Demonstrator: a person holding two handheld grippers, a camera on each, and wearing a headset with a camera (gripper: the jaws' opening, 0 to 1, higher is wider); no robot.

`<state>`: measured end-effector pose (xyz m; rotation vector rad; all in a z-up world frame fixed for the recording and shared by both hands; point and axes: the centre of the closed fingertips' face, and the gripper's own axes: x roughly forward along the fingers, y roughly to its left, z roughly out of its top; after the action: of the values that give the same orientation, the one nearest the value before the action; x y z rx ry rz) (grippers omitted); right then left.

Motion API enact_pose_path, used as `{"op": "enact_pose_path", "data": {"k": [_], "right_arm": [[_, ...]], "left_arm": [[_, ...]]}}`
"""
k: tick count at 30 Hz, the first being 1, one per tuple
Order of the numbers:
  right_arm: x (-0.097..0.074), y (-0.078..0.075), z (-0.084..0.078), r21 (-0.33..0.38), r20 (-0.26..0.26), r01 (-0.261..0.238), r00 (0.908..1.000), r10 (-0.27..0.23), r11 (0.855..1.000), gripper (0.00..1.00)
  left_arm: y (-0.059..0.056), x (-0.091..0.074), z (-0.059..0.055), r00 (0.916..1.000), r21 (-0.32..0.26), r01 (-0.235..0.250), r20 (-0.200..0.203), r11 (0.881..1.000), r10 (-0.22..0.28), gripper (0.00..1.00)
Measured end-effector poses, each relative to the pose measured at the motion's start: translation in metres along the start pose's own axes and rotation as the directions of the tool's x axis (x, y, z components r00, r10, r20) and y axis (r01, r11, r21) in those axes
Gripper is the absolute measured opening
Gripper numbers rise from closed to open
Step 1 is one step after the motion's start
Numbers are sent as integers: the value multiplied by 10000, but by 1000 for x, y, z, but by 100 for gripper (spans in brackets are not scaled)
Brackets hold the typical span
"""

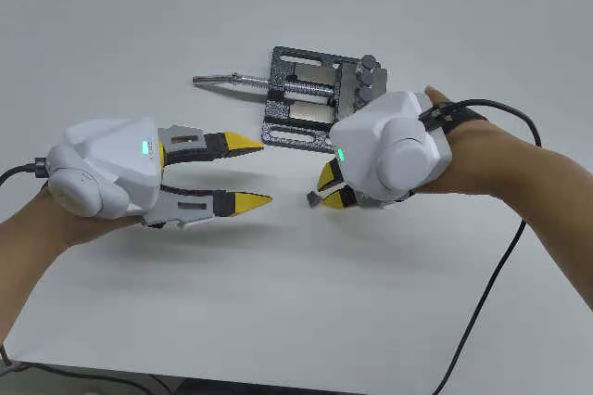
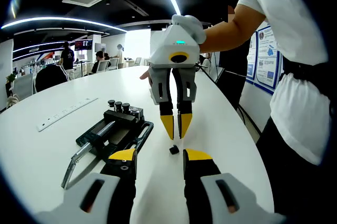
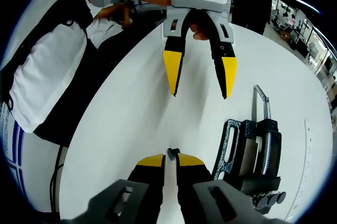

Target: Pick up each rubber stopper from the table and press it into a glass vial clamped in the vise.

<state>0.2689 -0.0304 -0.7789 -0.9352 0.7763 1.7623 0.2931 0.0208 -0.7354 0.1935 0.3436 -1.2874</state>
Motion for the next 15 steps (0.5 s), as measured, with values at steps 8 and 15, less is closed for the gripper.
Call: {"op": "enact_pose_path", "data": {"k": [8,15], "right_arm": [[-3,3,3,1531,861,763,9922,-902,9853,12],[-9,4,1,2439,1429,1433,9729,-1817,9592,14]], "left_arm": [[-1,0,1,10000,65,81,-18,9999,-81,32],[-2,0,2,9999,102,145,-43,9998,-145,32]]}}
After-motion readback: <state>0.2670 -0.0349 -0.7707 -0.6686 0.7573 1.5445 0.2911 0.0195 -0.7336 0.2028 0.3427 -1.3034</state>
